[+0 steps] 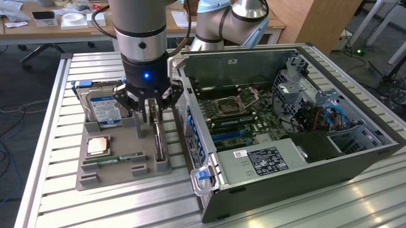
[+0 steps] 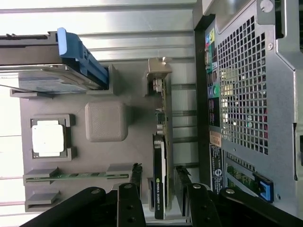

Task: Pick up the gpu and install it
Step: 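Pick up the gpu and move the gpu toward the slot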

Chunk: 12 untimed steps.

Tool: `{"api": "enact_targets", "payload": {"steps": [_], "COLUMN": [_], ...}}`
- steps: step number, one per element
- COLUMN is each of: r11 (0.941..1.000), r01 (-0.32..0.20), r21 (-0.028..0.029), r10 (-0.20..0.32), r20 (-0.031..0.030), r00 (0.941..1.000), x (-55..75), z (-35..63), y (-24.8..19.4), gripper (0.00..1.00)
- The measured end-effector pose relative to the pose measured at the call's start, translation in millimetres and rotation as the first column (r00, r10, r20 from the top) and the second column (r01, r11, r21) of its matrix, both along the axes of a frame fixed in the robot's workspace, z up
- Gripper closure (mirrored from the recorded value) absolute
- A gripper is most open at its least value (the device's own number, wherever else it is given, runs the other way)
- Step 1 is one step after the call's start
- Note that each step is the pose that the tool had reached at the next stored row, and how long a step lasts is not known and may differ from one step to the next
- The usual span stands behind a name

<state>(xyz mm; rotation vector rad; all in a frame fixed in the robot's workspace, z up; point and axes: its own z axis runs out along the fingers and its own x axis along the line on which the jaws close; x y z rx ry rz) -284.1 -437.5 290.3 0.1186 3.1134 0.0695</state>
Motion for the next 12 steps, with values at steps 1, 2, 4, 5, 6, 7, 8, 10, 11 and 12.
{"api": "enact_targets", "payload": {"steps": [1, 2, 4, 5, 6, 7, 8, 10, 11, 12], "r11": [1.0000, 1.0000, 1.0000, 1.0000, 1.0000, 1.0000, 1.0000, 1.0000, 1.0000, 1.0000], "r01": [0.000, 0.000, 0.000, 0.000, 0.000, 0.000, 0.000, 0.000, 0.000, 0.000], "r21": [0.0001, 0.0000, 0.0000, 0.0000, -0.0001, 0.0000, 0.0000, 0.0000, 0.0000, 0.0000], "r10": [0.000, 0.000, 0.000, 0.000, 0.000, 0.000, 0.000, 0.000, 0.000, 0.000], "r20": [0.0001, 0.0000, 0.0000, 0.0001, -0.0001, 0.0000, 0.0001, 0.0000, 0.0000, 0.0000], "r00": [1.0000, 1.0000, 1.0000, 1.0000, 1.0000, 1.0000, 1.0000, 1.0000, 1.0000, 1.0000], "x": [0.0, -0.1, -0.1, -0.1, -0.1, 0.1, 0.4, 1.2, 1.6, 1.9], "z": [-1.8, -3.5, -6.2, -6.9, -7.0, -7.0, -7.1, -7.1, -7.1, -7.1], "y": [0.0, 0.0, 0.0, 0.0, -0.1, -0.3, -0.7, -1.9, -2.6, -3.2], "gripper": [0.58, 0.58, 0.58, 0.58, 0.58, 0.58, 0.58, 0.58, 0.58, 0.58]}}
